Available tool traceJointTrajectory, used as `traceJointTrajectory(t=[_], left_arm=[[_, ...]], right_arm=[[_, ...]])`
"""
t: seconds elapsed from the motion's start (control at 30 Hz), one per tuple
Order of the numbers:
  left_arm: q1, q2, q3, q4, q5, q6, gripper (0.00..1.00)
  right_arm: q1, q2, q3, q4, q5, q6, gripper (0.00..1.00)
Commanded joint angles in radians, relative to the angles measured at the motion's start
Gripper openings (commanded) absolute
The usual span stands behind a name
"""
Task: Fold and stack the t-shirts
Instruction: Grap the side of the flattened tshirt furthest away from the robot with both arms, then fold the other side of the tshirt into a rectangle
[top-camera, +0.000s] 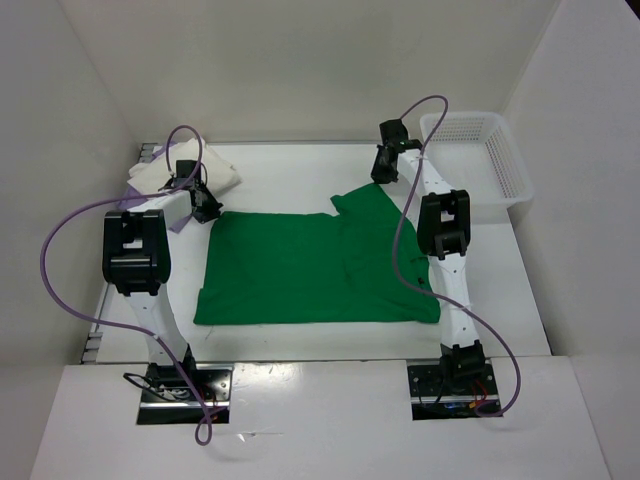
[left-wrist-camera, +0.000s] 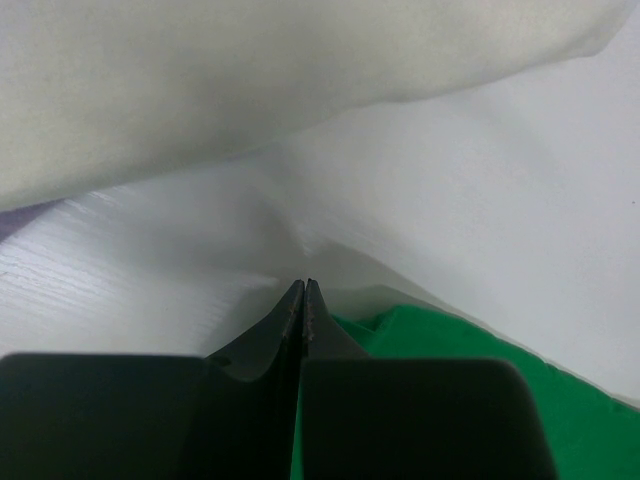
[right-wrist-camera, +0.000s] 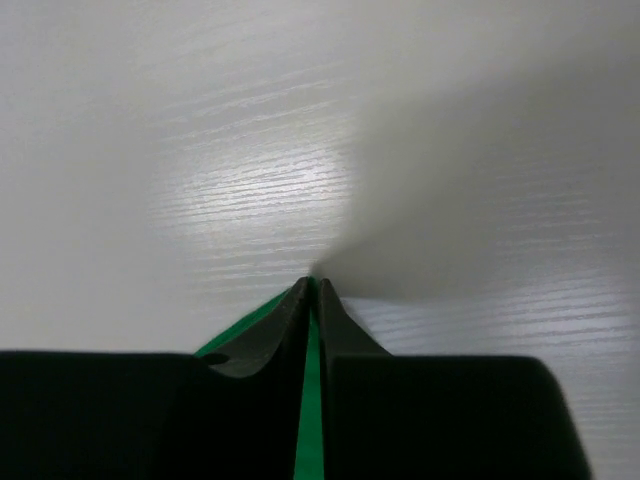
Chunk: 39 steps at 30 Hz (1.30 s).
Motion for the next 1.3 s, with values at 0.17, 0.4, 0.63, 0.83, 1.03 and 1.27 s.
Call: traceJointTrajectory(t=[0.17,0.4,0.63,0.83,1.03,1.27], left_arm=[[0.000,-0.032,0.020,0.024,0.010,-0.004,0.00],[0.000,-0.087,-0.012,0.024,0.020,-0.013,0.00],[0.000,-0.225,-0.067,0.015,0.030,-0.001,0.00],[0.000,-0.330,-0.155,0.006,0.049,0.008,0.00],[0.009,-0.429,-0.256,-0.027,0.058,0.008,0.00],[0.029,-0.551,-0.316,-0.105,0.076,0.008,0.00]], right_arm=[[0.011,-0.031,0.046,-0.061,-0.068,0.014,0.00],[0.011,-0.146,0.013,-0.061,-0.090,0.024,0.00],[0.002,-0.374,-0.256,-0.032,-0.113,0.024,0.00],[-0.018,-0.668,-0.606,0.025,-0.113,0.024,0.00],[-0.039,-0.969,-0.884,0.004,-0.113,0.024,0.00],[-0.049,-1.196,-1.130,-0.101,-0.154,0.033,0.00]])
